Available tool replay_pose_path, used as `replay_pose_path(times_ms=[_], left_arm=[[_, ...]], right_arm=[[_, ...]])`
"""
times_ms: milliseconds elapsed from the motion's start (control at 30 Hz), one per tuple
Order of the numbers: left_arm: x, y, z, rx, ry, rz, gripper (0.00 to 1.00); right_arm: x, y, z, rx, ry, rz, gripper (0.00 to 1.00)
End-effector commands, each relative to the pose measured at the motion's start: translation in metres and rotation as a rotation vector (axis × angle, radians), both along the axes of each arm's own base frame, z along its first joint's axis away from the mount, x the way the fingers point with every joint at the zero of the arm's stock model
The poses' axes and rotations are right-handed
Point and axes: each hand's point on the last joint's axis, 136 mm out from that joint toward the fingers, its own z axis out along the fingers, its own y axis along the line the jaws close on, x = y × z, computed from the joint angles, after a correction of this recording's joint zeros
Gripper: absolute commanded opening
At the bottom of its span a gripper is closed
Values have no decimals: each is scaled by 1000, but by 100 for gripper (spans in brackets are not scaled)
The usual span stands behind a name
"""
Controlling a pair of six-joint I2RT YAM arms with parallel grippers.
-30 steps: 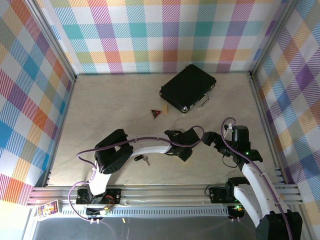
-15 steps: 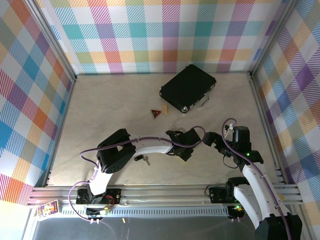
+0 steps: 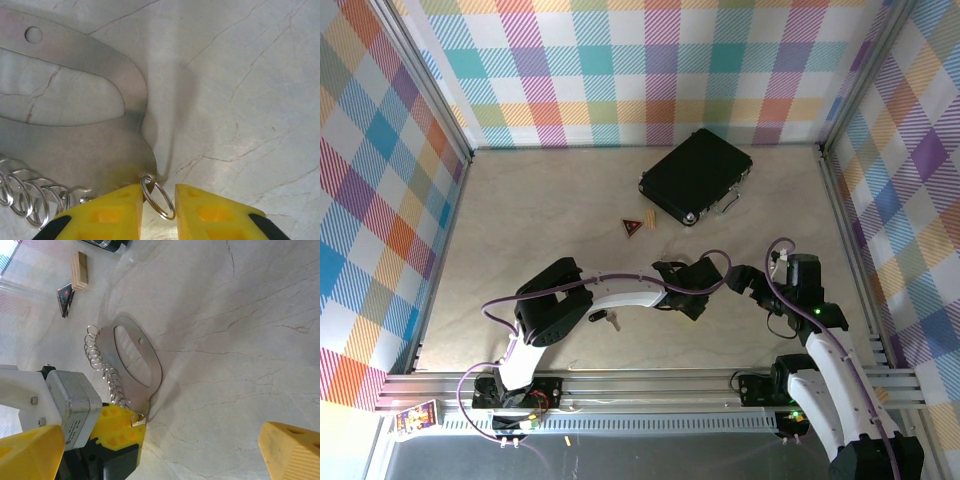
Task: Put the keys on the keyring
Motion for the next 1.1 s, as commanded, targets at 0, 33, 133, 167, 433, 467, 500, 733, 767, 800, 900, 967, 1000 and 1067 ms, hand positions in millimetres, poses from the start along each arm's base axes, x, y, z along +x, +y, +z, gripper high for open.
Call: replay_pose_path(times_ms=[0,33,133,167,433,467,500,733,767,800,900,967,1000,1067], left_arm=[[7,-1,-1,12,-21,33,22],[8,-1,-2,13,-25,36,22],[9,0,-2,13,-30,43,21],[9,0,-2,12,-30,44,21],[10,2,-2,6,-36,58,12],[10,2,-2,4,-36,59,11],[9,2,0,1,-35,58,10],[-3,7,32,-56,-25,29,2],[-6,9,38,-62,-25,20,0],[-9,11,43,-70,-19,11,0],[-20,19,63,-101,-10,-28,0],[-27,27,78,-107,-12,-63,0],[-30,30,85,-110,-17,-77,0],[-37,39,102,-119,-28,-114,0]], right_arm=[[0,-3,6,-20,-22,3,99],[0,-3,6,-21,-20,2,99],[0,-4,6,-24,-21,-3,99],[0,-4,7,-21,-23,-3,99],[0,-4,7,-23,-25,-2,99],[0,-4,7,-23,-24,-5,99],[0,-4,6,-23,-23,-4,99],[-2,-5,7,-30,-13,-3,99],[-1,-5,8,-30,-17,-2,99],[-2,-5,9,-29,-19,-1,99],[-2,-4,13,-32,-29,7,100],[-3,-3,18,-31,-43,17,100],[-3,-2,21,-28,-52,25,99],[-4,1,29,-20,-71,46,98]])
